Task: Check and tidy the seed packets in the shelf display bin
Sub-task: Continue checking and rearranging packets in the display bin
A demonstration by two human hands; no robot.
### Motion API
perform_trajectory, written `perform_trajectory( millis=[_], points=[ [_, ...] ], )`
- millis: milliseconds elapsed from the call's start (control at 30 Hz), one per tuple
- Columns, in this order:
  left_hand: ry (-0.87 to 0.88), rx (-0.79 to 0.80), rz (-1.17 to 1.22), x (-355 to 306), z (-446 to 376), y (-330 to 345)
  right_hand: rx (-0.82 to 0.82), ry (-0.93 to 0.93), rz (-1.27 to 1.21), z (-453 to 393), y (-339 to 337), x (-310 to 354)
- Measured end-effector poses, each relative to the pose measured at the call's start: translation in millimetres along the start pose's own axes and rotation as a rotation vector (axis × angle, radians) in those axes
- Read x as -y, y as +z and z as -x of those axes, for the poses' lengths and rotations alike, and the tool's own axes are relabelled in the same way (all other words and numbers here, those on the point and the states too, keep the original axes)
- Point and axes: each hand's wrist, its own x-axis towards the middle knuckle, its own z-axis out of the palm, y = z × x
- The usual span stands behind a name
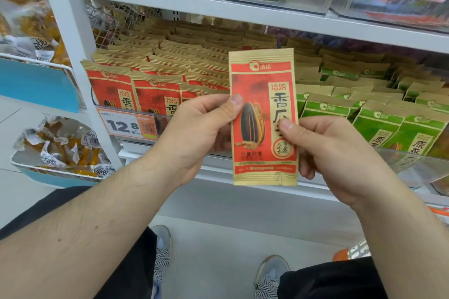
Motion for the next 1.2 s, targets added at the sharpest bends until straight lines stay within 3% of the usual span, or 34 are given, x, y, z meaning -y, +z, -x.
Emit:
perform_trajectory(
  millis=[133, 300, 433, 733, 867, 1067, 1200],
  points=[
    [-0.044, 0.122, -0.041, 0.0, 3.8, -0.1, 0.008, 0.005, -0.136, -4.4, -5.1, -3.4],
    [-0.047, 0.106, -0.008, -0.1, 3.0, -1.6, 0.295, 0.033, -0.030, -1.3, -17.2, -6.1],
    [-0.031, 0.114, -0.007, -0.7, 2.7, -2.5, 0.399, 0.045, -0.142, -3.4, -25.1, -7.3],
    [0.008, 0.128, -0.008, 0.3, 2.4, -2.5, 0.430, 0.049, -0.177, -5.4, -27.4, -11.0],
    [0.012, 0.150, -0.004, 1.7, 1.3, -4.0, 0.373, 0.001, -0.175, -5.5, -22.7, -9.7],
    [0.041, 0.206, -0.081, 8.4, 2.6, -1.3, -0.059, -0.159, 0.001, -6.2, 14.9, -14.3],
    [0.050, 0.180, -0.103, 12.2, 0.0, -3.8, -0.173, -0.185, 0.153, -6.3, 21.6, -19.2]
  ],
)
